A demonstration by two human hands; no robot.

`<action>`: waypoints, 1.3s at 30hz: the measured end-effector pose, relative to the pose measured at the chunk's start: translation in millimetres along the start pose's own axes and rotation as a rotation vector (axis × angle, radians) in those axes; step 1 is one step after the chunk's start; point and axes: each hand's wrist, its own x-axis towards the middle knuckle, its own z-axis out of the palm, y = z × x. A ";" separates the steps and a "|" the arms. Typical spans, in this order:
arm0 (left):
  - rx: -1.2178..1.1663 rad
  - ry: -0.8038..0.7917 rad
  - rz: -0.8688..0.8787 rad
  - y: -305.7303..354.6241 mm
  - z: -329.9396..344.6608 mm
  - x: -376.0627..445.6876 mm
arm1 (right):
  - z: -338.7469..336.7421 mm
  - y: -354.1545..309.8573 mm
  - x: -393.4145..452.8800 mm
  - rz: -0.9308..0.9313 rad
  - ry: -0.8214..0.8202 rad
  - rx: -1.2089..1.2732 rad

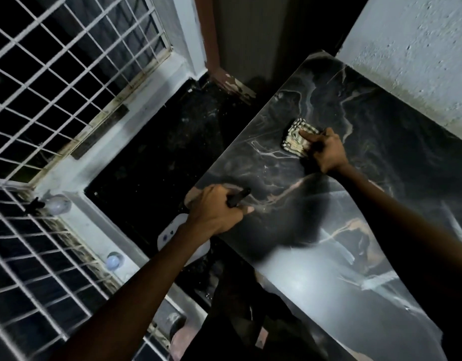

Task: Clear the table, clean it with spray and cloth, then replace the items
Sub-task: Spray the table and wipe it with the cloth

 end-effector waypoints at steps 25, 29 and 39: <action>-0.262 0.250 -0.057 -56.4 -4.9 -27.0 | 63.5 -86.2 -91.9 -0.060 0.108 -0.013; -0.252 0.302 -0.036 -75.1 -21.3 -18.2 | 124.3 -158.6 -184.4 -0.228 -0.017 0.024; -0.306 0.311 -0.018 -95.7 -24.5 -13.8 | 35.0 -76.8 -12.4 0.031 0.301 -0.033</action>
